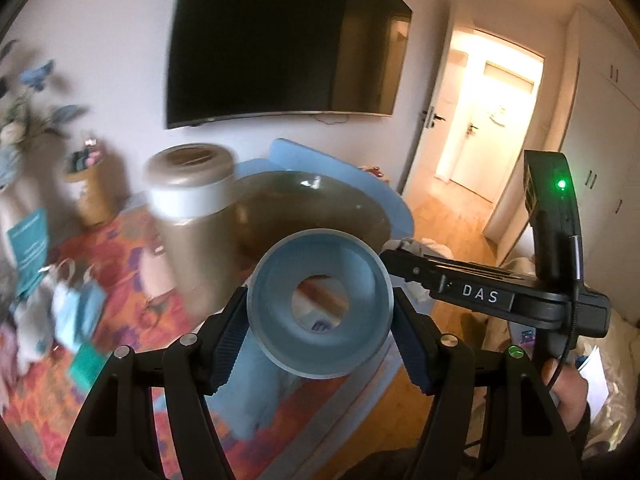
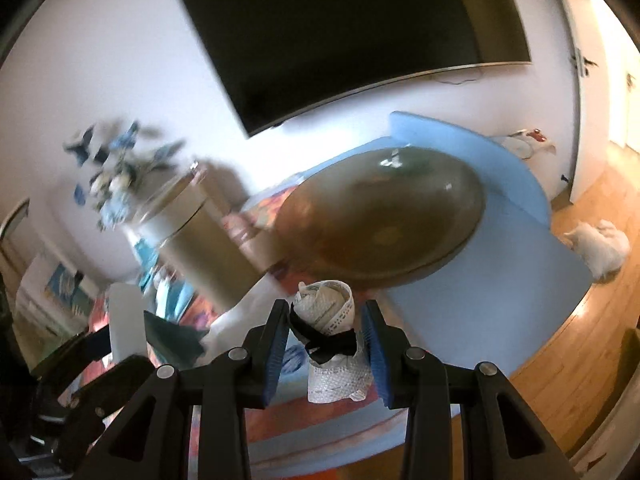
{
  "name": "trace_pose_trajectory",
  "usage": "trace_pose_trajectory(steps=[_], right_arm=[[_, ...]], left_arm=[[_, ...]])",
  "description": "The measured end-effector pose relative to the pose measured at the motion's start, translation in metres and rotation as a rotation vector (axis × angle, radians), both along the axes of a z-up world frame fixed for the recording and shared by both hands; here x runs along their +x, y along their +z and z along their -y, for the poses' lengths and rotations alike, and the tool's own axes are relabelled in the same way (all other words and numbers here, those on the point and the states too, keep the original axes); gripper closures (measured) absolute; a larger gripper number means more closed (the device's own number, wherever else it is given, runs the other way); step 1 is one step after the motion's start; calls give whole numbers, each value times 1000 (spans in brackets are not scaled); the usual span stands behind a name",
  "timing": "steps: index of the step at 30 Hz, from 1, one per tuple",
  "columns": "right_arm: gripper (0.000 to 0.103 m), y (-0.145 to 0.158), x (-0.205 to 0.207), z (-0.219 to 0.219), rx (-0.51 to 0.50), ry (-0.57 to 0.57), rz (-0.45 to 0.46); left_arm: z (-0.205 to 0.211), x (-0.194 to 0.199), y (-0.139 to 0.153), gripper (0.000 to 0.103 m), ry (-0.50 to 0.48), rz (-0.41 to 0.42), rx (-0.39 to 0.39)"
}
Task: Organize soft objects
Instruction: 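Carry the ring and rolled item with both tools over the glass bowl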
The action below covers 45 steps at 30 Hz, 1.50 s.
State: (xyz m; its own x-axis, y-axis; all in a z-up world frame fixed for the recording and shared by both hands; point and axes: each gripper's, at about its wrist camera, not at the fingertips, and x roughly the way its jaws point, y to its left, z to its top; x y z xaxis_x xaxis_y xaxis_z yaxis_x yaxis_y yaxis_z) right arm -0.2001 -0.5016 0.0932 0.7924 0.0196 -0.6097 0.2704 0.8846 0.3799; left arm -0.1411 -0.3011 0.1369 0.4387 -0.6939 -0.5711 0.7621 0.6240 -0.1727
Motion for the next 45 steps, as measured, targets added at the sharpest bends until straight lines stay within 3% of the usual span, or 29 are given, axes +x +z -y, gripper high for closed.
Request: trace_pose_trajectory(steps=[9, 20, 24, 27, 31, 34, 36, 39, 45], right_arm=[[67, -12, 16, 22, 53, 30, 0], [67, -26, 31, 6, 72, 69, -29], [67, -29, 36, -2, 70, 77, -49], [67, -30, 39, -7, 64, 82, -61], [67, -30, 42, -14, 58, 91, -73], [67, -31, 44, -20, 44, 100, -85], [67, -32, 45, -22, 41, 104, -94], [67, -37, 47, -23, 45, 107, -107], [67, -40, 46, -25, 42, 107, -124]], left_arm=[[-12, 17, 4, 37, 72, -14, -15], [-144, 55, 3, 35, 356, -2, 20], [-181, 71, -2, 33, 441, -36, -19], [-196, 77, -8, 34, 450, -64, -48], [-208, 83, -22, 33, 477, -69, -10], [-219, 85, -46, 32, 440, -172, -4], [-221, 85, -62, 26, 434, -209, 27], [-224, 87, -81, 23, 497, -203, 105], [-249, 100, -101, 23, 595, -236, 127]])
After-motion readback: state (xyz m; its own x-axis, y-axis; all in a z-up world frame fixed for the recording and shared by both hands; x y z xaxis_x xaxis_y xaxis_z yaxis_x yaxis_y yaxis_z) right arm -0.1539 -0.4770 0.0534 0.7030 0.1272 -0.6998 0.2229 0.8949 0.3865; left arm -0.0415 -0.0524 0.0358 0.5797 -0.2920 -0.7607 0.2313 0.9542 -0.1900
